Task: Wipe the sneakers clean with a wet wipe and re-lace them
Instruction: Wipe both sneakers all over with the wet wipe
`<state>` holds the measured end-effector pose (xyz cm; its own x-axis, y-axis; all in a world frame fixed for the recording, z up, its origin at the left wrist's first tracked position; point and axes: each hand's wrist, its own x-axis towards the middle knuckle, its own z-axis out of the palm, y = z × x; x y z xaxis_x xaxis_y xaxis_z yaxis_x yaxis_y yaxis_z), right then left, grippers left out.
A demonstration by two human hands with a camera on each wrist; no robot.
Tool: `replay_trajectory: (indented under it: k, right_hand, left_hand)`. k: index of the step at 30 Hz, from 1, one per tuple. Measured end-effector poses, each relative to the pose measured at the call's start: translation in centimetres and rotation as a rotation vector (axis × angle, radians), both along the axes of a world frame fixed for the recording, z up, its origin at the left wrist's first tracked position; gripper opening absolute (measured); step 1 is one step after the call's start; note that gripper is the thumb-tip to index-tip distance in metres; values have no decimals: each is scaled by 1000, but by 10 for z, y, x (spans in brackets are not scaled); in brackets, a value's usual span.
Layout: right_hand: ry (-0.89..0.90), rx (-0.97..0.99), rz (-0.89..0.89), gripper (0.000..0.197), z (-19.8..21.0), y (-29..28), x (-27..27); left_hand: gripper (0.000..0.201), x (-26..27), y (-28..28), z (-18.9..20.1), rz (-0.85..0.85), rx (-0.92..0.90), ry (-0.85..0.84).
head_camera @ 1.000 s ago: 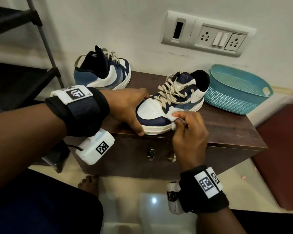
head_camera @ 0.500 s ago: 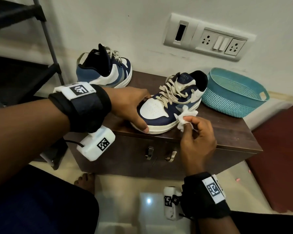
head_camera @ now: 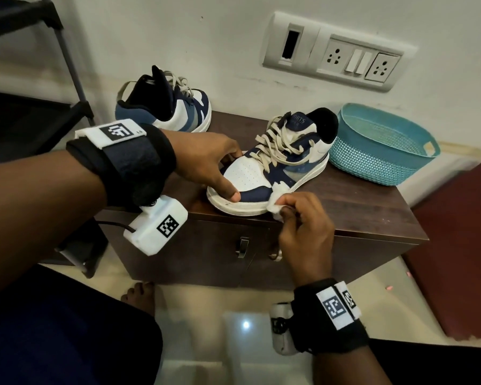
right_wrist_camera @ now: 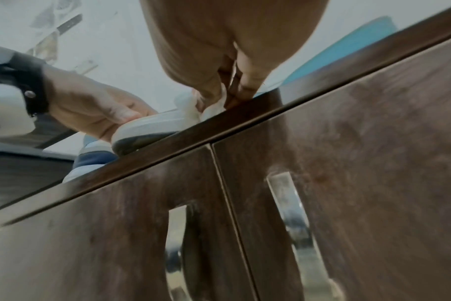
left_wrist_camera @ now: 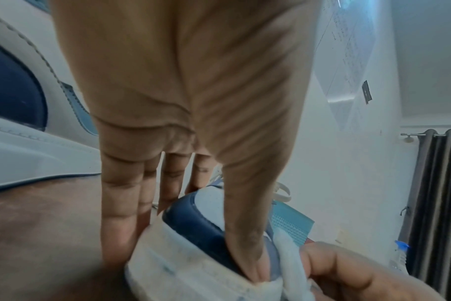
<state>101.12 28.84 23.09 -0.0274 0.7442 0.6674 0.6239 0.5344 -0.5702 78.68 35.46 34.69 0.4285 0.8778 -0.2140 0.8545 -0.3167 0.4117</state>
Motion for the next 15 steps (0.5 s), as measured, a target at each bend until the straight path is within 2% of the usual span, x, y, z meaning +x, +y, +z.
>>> replay_trajectory:
  k: [2,6,8,10,12,15]
  right_hand:
    - [-82,23,37,28,4,-4,-5]
    - [-387,47,243,22,6,-21,-33]
    - [-446,43,250,23,7,-17,-28]
    - [-433,31,190,23,7,-8,-8]
    - [-344,-1,16,27,9,6,24]
    - [-20,-26,-253,20,23,23,63]
  left_hand:
    - [80,0,1,0,-6,6,14]
    - [77,0,1,1,-18,-8,25]
    - [78,1,1,2,-16,-12,34]
    - [79,0,1,2,-10,-13,46]
    - [80,-1,1,1,-5,-15,51]
    - [81,-1,1,1,-3,-16,50]
